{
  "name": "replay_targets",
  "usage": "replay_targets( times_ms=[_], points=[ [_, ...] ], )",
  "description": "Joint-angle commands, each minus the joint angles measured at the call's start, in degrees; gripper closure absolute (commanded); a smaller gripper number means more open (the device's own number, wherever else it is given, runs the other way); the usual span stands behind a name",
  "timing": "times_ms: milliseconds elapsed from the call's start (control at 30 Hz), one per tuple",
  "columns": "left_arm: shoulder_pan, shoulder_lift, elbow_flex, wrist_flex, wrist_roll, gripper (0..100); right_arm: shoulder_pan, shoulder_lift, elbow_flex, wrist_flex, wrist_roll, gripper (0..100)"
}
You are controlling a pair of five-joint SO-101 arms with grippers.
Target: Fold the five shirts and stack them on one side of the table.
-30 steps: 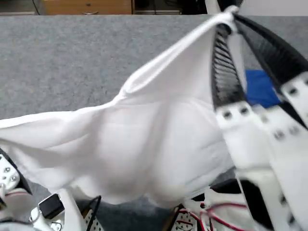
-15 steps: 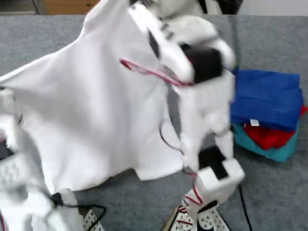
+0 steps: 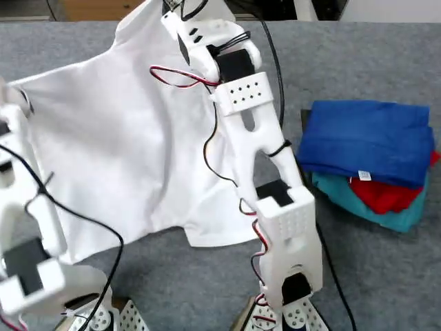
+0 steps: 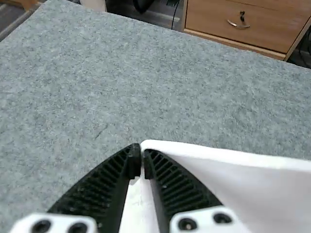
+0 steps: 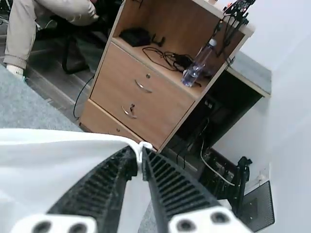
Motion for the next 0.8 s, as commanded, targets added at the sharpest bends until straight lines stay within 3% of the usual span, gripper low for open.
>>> replay_targets(
  times_ms=[0,200,400,633,767],
  points=[
    [-1.49,2.24,-17.05,9.49,0.62,98,0.40,0.48,-3.47,-1.67,0.53,99.5],
    [-0.88,2.51,-23.82,19.25,0.26,98,1.36,0.48,-4.18,1.14,0.62,99.5],
    [2.46,2.51,-23.65,32.97,-11.52,98,1.45,0.57,-9.63,14.68,7.74,99.5],
    [1.67,2.51,-23.65,46.59,-15.65,98,0.04,0.75,-21.32,47.03,18.46,99.5],
    [1.32,1.89,-23.47,51.34,-16.53,98,-0.13,0.92,-28.79,62.07,20.75,99.4]
  ],
)
